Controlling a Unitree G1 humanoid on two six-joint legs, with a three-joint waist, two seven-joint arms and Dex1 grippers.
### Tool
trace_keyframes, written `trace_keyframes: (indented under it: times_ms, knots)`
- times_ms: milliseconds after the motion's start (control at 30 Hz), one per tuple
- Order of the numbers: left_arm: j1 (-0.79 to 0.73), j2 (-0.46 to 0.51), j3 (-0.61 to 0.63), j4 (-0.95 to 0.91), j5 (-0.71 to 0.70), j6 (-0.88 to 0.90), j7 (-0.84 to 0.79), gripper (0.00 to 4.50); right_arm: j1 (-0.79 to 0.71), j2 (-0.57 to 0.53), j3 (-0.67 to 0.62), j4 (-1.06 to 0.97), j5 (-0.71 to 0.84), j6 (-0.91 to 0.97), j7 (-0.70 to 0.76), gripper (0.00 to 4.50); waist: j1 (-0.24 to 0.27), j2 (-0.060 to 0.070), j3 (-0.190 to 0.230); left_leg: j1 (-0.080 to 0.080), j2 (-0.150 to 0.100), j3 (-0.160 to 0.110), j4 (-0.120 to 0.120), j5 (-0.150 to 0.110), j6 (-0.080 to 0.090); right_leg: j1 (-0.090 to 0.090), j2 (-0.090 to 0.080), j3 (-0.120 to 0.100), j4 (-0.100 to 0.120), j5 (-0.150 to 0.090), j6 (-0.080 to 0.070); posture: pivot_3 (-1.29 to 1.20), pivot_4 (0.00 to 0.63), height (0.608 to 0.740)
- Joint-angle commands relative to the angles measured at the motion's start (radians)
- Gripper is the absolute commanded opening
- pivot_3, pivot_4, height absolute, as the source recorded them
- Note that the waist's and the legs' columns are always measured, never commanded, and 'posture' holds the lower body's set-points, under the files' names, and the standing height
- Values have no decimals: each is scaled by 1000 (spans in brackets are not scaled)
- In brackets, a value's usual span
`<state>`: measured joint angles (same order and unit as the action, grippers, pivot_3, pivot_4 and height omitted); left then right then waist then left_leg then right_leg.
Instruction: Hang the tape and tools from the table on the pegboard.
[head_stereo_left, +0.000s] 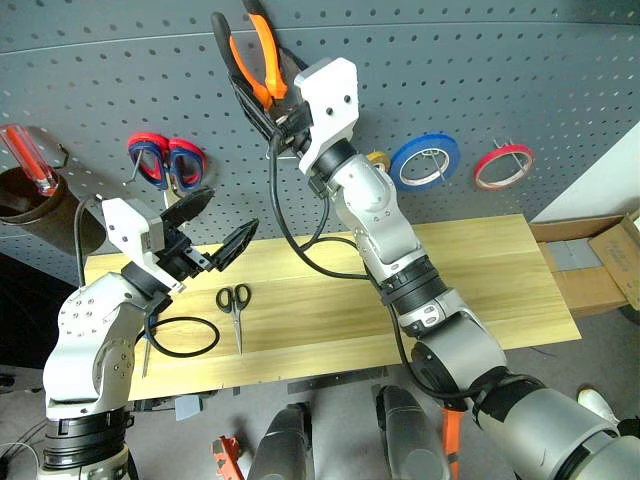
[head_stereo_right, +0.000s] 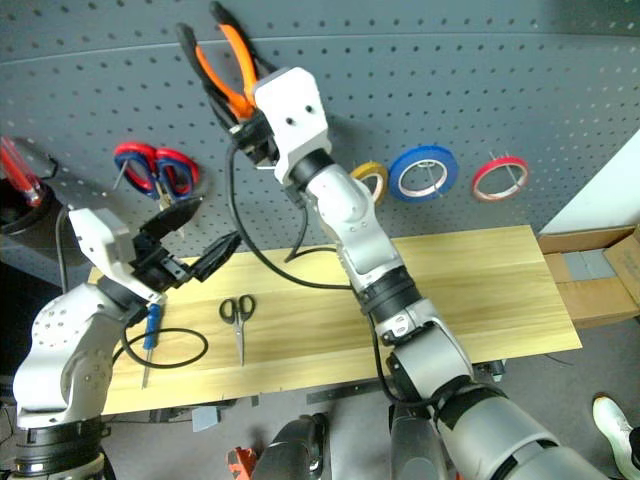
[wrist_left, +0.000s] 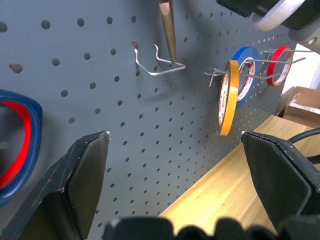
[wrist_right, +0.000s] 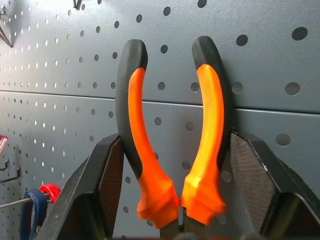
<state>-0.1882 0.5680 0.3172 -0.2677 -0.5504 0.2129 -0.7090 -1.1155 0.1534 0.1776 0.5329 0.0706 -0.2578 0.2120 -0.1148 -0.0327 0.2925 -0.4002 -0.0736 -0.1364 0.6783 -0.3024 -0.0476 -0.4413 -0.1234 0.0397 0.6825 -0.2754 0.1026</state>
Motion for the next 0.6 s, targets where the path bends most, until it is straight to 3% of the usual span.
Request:
trace_keyframes:
  times_ms: [33,267,600]
  knots:
    - [-11,-2,5,-8,7,-33,1,4500,36,49,3,-13,-33,-68,-38,2661,0,0,0,0,0,0,0,0,0,0,0,0,0,0,0,14,239,740]
    - [-25,-10,1,7,23,-50,6,4500,78,45,18,9,-97,-149,-108,2661,1,-1,-1,0,0,0,0,0,0,0,0,0,0,0,0,13,239,740]
    - [-42,-17,-8,25,34,-64,5,4500,96,38,32,8,-124,-122,-128,2661,1,-1,-1,0,0,0,0,0,0,0,0,0,0,0,0,7,239,740]
